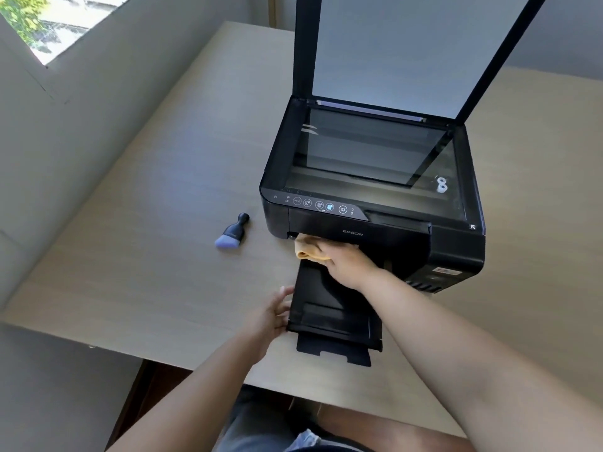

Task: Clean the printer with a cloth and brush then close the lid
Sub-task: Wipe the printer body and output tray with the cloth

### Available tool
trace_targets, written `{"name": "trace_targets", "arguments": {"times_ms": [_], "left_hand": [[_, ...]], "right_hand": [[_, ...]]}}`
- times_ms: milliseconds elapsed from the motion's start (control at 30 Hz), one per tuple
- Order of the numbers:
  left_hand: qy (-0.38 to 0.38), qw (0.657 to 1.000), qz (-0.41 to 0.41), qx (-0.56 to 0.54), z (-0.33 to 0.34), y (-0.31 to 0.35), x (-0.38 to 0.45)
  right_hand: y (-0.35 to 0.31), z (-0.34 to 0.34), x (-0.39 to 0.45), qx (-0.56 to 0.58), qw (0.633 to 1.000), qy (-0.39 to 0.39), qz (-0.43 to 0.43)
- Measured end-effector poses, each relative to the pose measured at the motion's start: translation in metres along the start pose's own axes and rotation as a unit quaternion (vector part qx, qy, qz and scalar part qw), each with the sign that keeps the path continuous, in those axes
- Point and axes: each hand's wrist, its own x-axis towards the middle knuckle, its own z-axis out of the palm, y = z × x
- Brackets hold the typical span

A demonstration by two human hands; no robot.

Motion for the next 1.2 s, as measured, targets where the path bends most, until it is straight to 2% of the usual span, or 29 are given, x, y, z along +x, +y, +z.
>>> {"name": "trace_targets", "arguments": {"times_ms": [100, 233, 333, 467, 567, 767, 867, 933, 1000, 1067, 1133, 1200], "left_hand": [[-0.018, 0.999, 0.014, 0.029, -0.006, -0.003, 0.001], [-0.016, 0.998, 0.021, 0.063, -0.006, -0.004, 0.004], [-0.016, 0.997, 0.024, 0.068, -0.007, -0.005, 0.005], [-0.004, 0.998, 0.025, 0.062, -0.008, -0.008, 0.008], [-0.009, 0.997, 0.029, 0.067, -0.009, -0.010, 0.010], [-0.006, 0.996, 0.025, 0.081, -0.012, -0.011, 0.010], [-0.005, 0.996, 0.025, 0.087, -0.012, -0.007, 0.007], [-0.005, 0.996, 0.020, 0.085, -0.008, -0.002, 0.004], [0.007, 0.997, 0.014, 0.074, -0.002, 0.001, 0.000], [0.025, 0.998, 0.008, 0.056, 0.004, 0.004, -0.004], [0.034, 0.998, 0.004, 0.050, 0.009, 0.009, -0.012], [0.050, 0.997, 0.010, 0.064, 0.014, 0.013, -0.020]], "right_hand": [[0.016, 0.002, -0.015, -0.010, 0.996, 0.031, 0.086], [0.023, 0.016, -0.055, -0.025, 0.976, 0.149, 0.155], [0.015, 0.037, -0.098, 0.029, 0.968, 0.148, 0.199], [-0.004, 0.062, -0.146, 0.111, 0.974, 0.094, 0.174], [0.011, 0.053, -0.143, 0.135, 0.974, 0.086, 0.160], [0.042, 0.025, -0.091, 0.133, 0.975, 0.154, 0.095], [0.028, 0.029, -0.105, 0.216, 0.954, 0.167, 0.121], [0.015, 0.037, -0.130, 0.273, 0.937, 0.150, 0.159], [0.006, 0.049, -0.161, 0.274, 0.937, 0.116, 0.184], [-0.002, 0.053, -0.192, 0.263, 0.945, 0.058, 0.185], [-0.009, 0.041, -0.215, 0.301, 0.929, 0.006, 0.216], [-0.014, 0.017, -0.223, 0.311, 0.919, 0.012, 0.243]]}}
